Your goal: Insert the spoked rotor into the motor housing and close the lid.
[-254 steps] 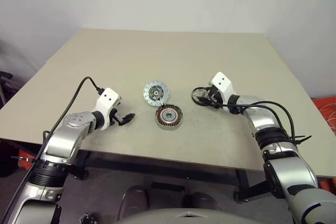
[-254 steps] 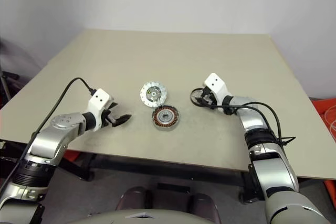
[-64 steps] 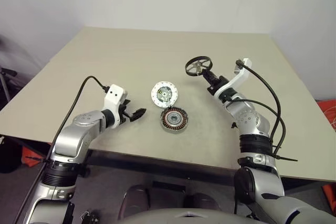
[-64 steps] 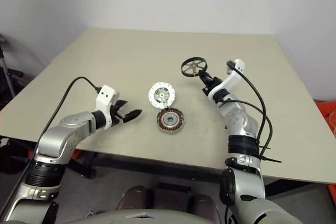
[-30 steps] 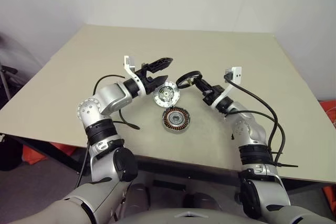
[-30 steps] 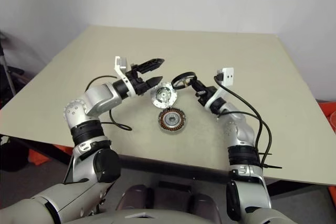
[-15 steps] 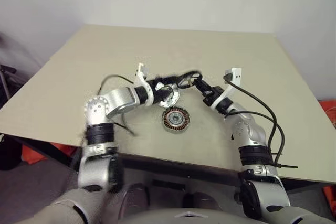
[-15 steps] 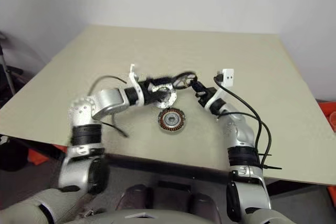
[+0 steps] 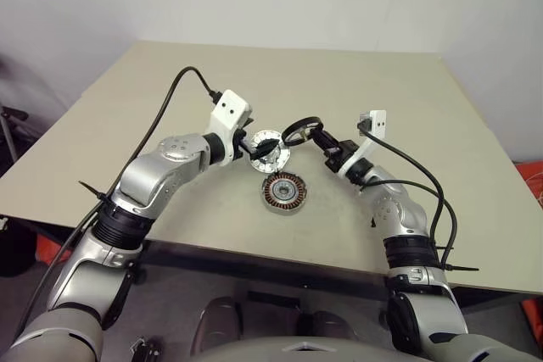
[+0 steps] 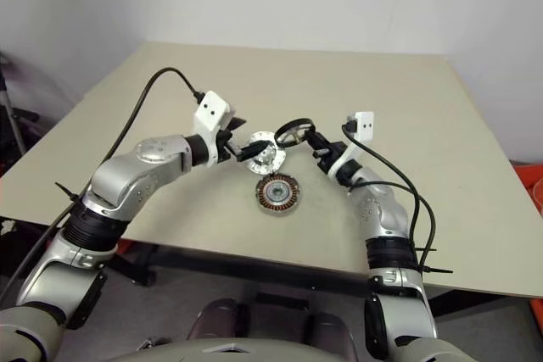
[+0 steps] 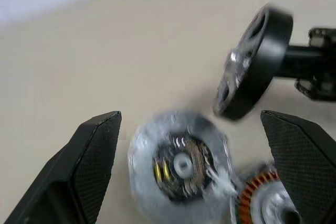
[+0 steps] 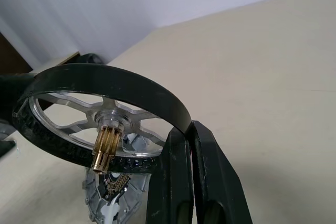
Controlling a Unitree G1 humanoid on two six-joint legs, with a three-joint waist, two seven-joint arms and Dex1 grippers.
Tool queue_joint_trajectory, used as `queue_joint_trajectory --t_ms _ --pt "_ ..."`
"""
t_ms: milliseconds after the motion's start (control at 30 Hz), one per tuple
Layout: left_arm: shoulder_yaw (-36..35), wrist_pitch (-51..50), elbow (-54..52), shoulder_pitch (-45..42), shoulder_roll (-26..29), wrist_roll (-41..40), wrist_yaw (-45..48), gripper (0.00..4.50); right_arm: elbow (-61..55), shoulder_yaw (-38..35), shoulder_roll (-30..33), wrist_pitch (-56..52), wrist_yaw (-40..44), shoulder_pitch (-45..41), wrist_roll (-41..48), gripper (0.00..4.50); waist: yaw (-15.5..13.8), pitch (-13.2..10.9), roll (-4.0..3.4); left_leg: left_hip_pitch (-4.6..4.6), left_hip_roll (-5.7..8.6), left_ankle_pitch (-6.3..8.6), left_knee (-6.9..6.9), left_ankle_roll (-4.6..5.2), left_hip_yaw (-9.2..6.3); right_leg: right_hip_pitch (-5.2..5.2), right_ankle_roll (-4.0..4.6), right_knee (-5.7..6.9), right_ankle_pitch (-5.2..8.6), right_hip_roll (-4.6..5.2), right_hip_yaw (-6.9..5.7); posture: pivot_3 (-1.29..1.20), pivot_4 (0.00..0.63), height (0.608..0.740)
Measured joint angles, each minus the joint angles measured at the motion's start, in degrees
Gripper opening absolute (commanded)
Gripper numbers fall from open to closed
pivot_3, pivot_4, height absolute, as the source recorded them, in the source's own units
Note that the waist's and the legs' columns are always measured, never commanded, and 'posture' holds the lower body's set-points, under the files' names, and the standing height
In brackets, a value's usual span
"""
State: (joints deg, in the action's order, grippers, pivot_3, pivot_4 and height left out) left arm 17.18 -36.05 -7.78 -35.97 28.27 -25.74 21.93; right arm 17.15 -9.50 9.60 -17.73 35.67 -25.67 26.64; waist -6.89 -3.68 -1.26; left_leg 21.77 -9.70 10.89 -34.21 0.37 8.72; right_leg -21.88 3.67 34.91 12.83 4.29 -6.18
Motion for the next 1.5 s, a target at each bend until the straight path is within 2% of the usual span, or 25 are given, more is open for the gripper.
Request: queue_joint_trajectory --t_ms 233,667,933,1067,1433,1500 --pt "2.61 5.90 0.34 0.51 -0.44 9.54 4.74 4.50 0.00 -0.02 0.23 -0.11 0.01 0.18 0.05 0.04 0.03 0.01 -0.01 0.00 0.00 0.01 0.00 0.02 0.01 -0.01 0.04 0.00 -0.01 0.00 0.00 0.00 0.000 0.740" --pt "3.40 8.15 8.83 0.93 -8.76 15.23 11.06 4.50 -0.01 0.11 0.18 -0.16 0.02 0.18 0.05 0.04 -0.05 0.01 -0.01 0.00 -0.01 0.00 -0.01 0.02 0.02 -0.01 0.10 0.03 -0.05 0.00 0.00 0.00 0.000 0.740" --pt "3.54 11.77 12.27 0.02 -10.69 20.61 11.65 4.50 -0.04 0.11 0.17 -0.22 -0.06 0.36 0.05 0.04 -0.07 0.01 -0.01 0.01 -0.01 0.01 -0.01 0.04 0.02 -0.02 0.11 0.03 -0.04 0.00 0.00 0.00 0.000 0.740" --pt "3.53 13.14 13.02 -0.12 -12.22 22.38 11.77 3.63 -0.05 0.29 -0.11 -0.22 -0.25 0.50 0.05 0.00 -0.07 0.01 -0.01 0.01 -0.01 0.01 -0.01 0.04 0.02 -0.03 0.12 0.03 -0.05 0.01 0.00 0.00 0.000 0.740" --pt "3.47 13.79 13.46 -0.13 -14.14 24.93 11.74 3.63 -0.50 0.62 -0.14 -0.34 -0.47 0.91 0.05 0.00 -0.10 0.01 -0.01 0.01 -0.02 0.01 -0.02 0.05 0.02 -0.03 0.14 0.03 -0.06 0.01 0.00 0.00 0.000 0.740" --pt "3.45 13.79 13.46 -0.13 -14.30 25.04 11.78 3.29 -0.50 0.62 -0.14 -0.34 -0.48 0.91 0.05 0.00 -0.10 0.01 -0.01 0.01 -0.02 0.01 -0.02 0.05 0.02 -0.03 0.14 0.03 -0.06 0.01 0.00 0.00 0.000 0.740"
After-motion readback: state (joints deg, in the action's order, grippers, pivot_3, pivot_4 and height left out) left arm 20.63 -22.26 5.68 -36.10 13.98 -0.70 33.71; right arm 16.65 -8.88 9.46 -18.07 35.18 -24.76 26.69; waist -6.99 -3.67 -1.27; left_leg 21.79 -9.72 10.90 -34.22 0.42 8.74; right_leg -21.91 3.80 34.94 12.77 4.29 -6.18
